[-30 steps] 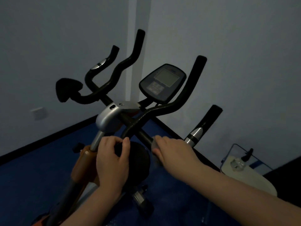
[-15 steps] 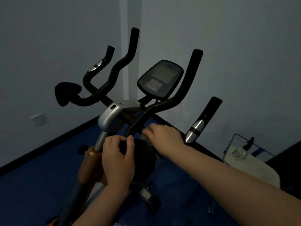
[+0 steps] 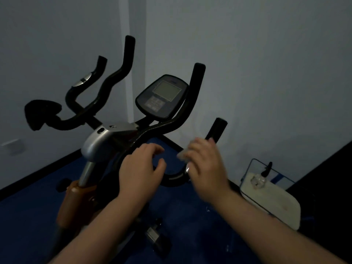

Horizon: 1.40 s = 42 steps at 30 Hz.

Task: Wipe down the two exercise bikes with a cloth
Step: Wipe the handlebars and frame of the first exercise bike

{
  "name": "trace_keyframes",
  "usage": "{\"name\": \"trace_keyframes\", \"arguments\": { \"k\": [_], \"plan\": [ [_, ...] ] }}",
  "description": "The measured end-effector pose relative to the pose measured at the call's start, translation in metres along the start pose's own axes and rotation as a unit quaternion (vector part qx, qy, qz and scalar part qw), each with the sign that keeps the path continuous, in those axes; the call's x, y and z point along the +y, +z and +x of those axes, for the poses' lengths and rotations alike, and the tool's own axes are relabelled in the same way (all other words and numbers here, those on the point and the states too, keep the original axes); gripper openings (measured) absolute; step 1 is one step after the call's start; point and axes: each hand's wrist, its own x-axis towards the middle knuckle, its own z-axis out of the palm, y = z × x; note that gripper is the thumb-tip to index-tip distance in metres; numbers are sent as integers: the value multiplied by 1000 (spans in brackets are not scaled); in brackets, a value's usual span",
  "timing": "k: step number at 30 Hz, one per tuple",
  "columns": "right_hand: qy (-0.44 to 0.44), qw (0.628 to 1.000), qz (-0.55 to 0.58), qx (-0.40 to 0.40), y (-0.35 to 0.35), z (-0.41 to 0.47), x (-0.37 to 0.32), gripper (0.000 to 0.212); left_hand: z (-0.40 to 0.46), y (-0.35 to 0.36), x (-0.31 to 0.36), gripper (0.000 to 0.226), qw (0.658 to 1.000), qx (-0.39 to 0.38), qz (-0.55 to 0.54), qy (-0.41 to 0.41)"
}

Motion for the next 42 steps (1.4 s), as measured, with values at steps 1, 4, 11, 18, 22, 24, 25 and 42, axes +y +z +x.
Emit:
{"name": "trace_keyframes", "arguments": {
  "k": [1,4,11,18,22,24,25,42],
  "plan": [
    [-12,1000,5,20,16,-11,-12,21,-1,1,-1,18,1000,-8,26,1],
    [-155,988,-1,12,16,-6,3,20,-1,3,-3,18,996,-29,80,14],
    [-51,995,1,81,0,21,42,26,1,-1,1,13,994,-47,101,7],
    [-94,986,-1,141,4,27,56,24,0,-1,2,10,992,-55,116,-4],
    [-42,975,57,209,-8,62,65,10,2,-1,5,6,991,-55,118,-15],
    [77,952,150,255,-2,68,52,6,2,-1,4,6,992,-53,116,-17],
    [150,927,200,279,1,67,43,10,2,-1,4,6,991,-57,118,-17],
    [421,757,377,327,13,64,13,18,3,-1,4,8,988,-72,136,-2]
  ]
}}
